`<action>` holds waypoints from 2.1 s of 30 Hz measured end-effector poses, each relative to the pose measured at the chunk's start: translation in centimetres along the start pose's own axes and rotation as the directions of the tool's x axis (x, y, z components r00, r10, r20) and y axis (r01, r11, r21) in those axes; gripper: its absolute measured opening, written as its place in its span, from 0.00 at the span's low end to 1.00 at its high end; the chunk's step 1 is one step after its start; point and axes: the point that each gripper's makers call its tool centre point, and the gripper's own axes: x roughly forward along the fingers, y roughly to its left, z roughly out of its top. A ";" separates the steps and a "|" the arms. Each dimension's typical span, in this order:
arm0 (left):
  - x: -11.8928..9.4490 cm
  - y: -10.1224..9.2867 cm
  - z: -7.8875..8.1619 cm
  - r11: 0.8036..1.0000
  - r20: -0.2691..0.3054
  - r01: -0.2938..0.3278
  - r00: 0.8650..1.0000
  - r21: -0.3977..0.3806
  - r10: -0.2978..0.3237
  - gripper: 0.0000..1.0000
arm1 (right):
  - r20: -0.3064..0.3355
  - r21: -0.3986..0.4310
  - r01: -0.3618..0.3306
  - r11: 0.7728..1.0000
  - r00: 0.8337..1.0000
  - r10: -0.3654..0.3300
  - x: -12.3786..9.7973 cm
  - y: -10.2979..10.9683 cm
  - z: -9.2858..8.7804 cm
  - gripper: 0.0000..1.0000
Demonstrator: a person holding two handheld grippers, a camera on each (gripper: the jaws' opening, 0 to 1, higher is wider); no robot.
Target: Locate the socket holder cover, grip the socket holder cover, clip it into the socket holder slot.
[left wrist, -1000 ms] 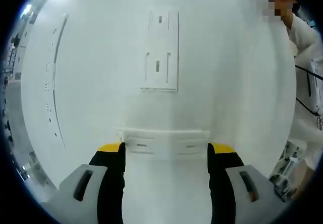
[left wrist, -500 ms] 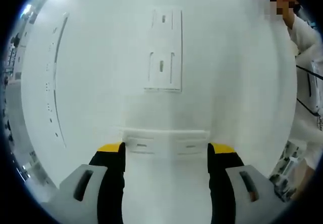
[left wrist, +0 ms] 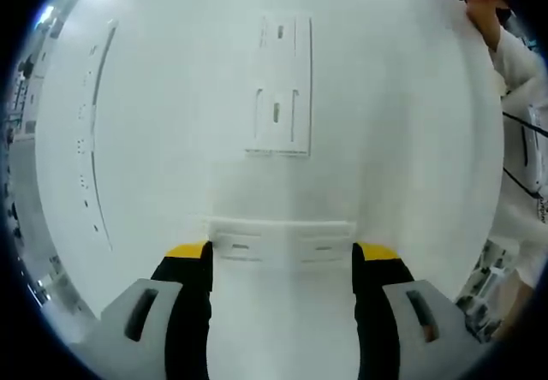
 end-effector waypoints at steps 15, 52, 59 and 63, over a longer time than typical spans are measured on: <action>-0.1 0.3 0.1 1.000 -0.012 0.001 1.000 0.000 -0.001 0.65 | 0.001 -0.002 -0.002 1.000 1.000 0.002 0.0 0.1 0.0 0.67; 0.1 -0.1 -0.1 1.000 -0.021 -0.008 1.000 0.015 0.009 0.69 | -0.002 -0.005 -0.013 1.000 1.000 0.013 0.0 0.3 0.1 0.67; -0.4 0.1 -0.4 1.000 -0.008 -0.026 1.000 0.010 0.026 0.79 | -0.006 -0.003 -0.008 1.000 1.000 0.008 0.0 0.2 -0.1 0.67; -0.8 0.3 0.0 0.999 0.024 -0.052 0.998 0.016 0.052 0.82 | -0.008 -0.004 -0.009 1.000 1.000 0.009 0.1 0.2 -0.2 0.67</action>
